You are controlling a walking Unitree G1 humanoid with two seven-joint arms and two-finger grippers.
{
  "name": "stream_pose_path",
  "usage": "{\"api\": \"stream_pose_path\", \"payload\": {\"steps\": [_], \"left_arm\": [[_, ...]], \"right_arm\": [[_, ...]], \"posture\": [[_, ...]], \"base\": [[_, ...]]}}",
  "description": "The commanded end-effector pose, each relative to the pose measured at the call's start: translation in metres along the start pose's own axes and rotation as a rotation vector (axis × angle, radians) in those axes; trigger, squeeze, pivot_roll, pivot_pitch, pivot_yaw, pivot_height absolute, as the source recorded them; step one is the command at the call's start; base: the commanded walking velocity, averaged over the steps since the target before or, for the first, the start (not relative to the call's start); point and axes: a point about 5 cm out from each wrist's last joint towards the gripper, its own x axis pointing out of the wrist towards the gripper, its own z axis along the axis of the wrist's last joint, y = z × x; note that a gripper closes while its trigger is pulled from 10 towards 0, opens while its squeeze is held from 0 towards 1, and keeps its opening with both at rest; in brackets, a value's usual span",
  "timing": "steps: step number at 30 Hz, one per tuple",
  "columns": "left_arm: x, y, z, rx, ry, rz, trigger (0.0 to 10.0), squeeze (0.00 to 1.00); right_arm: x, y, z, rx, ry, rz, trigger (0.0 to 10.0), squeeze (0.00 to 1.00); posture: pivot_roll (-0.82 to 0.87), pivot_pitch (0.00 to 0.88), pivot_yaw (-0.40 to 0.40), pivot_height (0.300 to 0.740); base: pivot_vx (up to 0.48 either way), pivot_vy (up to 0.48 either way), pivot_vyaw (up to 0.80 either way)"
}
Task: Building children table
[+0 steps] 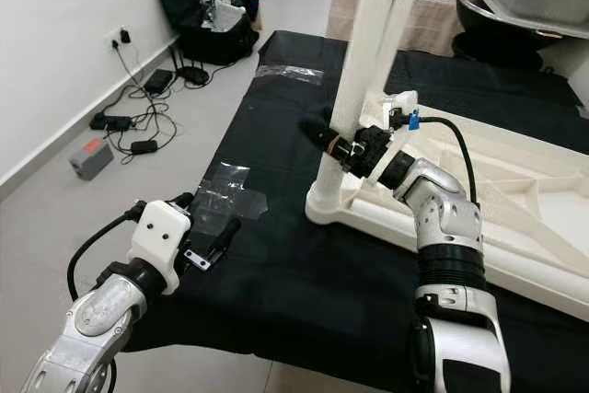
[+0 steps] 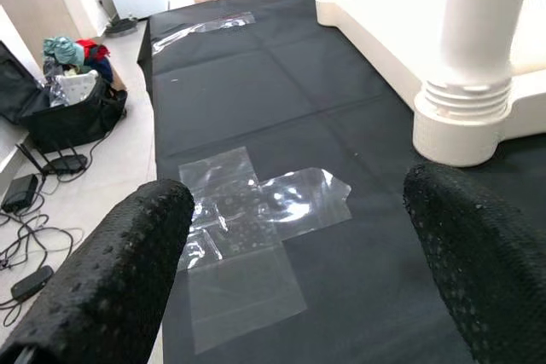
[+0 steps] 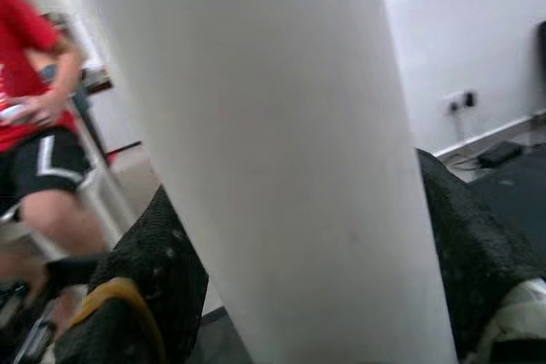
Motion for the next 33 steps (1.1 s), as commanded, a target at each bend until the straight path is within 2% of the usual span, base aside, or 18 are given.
{"api": "stream_pose_path", "payload": {"steps": [1,5,6,8,9,19,20,21,23,24,25,26,28,29,30,31,32,33], "left_arm": [[0.0,-0.001,-0.002,0.002,0.007,-0.007,10.0,0.0],[-0.001,-0.001,-0.002,0.002,0.008,-0.007,10.0,0.0],[-0.001,-0.001,-0.002,0.002,0.009,-0.007,10.0,0.0],[-0.001,-0.001,-0.002,0.001,0.01,-0.007,10.0,0.0],[-0.001,-0.002,-0.002,0.002,0.01,-0.007,10.0,0.0],[0.0,-0.001,-0.002,0.0,0.008,-0.007,10.0,0.0],[0.001,-0.001,-0.002,0.003,0.007,-0.01,10.0,0.0],[0.001,-0.001,-0.002,0.003,0.007,-0.01,10.0,0.0],[0.001,-0.001,-0.002,0.003,0.007,-0.01,10.0,0.0],[0.001,-0.001,-0.002,0.003,0.007,-0.01,10.0,0.0],[0.001,0.0,-0.002,0.003,0.007,-0.009,10.0,0.0],[0.001,0.0,-0.002,0.003,0.007,-0.009,10.0,0.0],[0.001,-0.001,-0.002,0.004,0.007,-0.01,10.0,0.0],[0.001,-0.001,-0.002,0.003,0.006,-0.011,10.0,0.0],[0.001,-0.001,-0.002,0.003,0.006,-0.011,10.0,0.0],[0.001,-0.001,-0.002,0.004,0.006,-0.012,10.0,0.0],[0.001,-0.001,-0.002,0.004,0.006,-0.012,10.0,0.0],[0.001,-0.001,-0.002,0.005,0.005,-0.012,10.0,0.0]], "right_arm": [[0.01,0.003,0.0,0.013,0.005,0.102,10.0,0.0],[0.017,0.005,0.004,0.028,-0.025,0.18,10.0,0.0],[0.022,0.006,0.006,0.031,-0.048,0.201,8.4,0.0],[0.026,0.007,0.007,0.033,-0.063,0.216,8.4,0.0],[0.029,0.006,0.008,0.053,-0.087,0.196,0.0,0.0],[0.033,0.005,-0.01,0.07,-0.063,0.048,0.0,0.0],[0.034,-0.004,-0.025,0.02,0.01,-0.204,0.0,0.0],[0.034,-0.004,-0.025,0.02,0.01,-0.204,0.0,0.0],[0.03,-0.014,-0.032,-0.049,0.058,-0.482,0.0,0.0],[0.03,-0.014,-0.032,-0.049,0.058,-0.482,0.0,0.0],[0.026,-0.019,-0.035,-0.056,0.068,-0.611,0.0,0.0],[0.026,-0.019,-0.035,-0.056,0.068,-0.611,0.0,0.0],[0.014,-0.026,-0.035,-0.097,0.063,-0.879,0.0,0.0],[0.004,-0.026,-0.033,-0.13,0.037,-1.064,0.0,0.0],[0.004,-0.026,-0.033,-0.13,0.037,-1.064,0.0,0.0],[-0.004,-0.022,-0.032,-0.132,0.001,-1.208,0.0,0.0],[-0.004,-0.022,-0.032,-0.132,0.001,-1.208,0.0,0.0],[-0.013,-0.007,-0.03,-0.127,-0.08,-1.394,0.0,0.0]], "posture": [[0.13,0.099,-0.054,0.74],[0.13,0.101,-0.054,0.74],[0.13,0.105,-0.054,0.74],[0.13,0.105,-0.054,0.74],[0.13,0.106,-0.054,0.74],[0.12,0.109,-0.049,0.74],[0.12,0.106,-0.048,0.74],[0.12,0.106,-0.048,0.74],[0.12,0.105,-0.046,0.74],[0.12,0.105,-0.046,0.74],[0.12,0.104,-0.047,0.74],[0.12,0.104,-0.047,0.74],[0.11,0.102,-0.043,0.74],[0.11,0.098,-0.045,0.74],[0.11,0.098,-0.045,0.74],[0.11,0.098,-0.044,0.74],[0.11,0.098,-0.044,0.74],[0.11,0.096,-0.044,0.74]], "base": [[0.0,0.0,0.0],[0.0,0.0,0.0],[0.0,0.0,0.0],[0.0,0.0,0.0],[0.0,0.0,0.0],[0.0,0.0,0.0],[0.0,0.0,0.0],[0.0,0.0,0.0],[0.0,0.0,0.0],[0.0,0.0,0.0],[0.0,0.0,0.0],[0.0,0.0,0.0],[0.0,0.0,0.0],[0.0,0.0,0.0],[0.0,0.0,0.0],[0.0,0.0,0.0],[0.0,0.0,0.0],[0.0,0.0,0.0]]}}
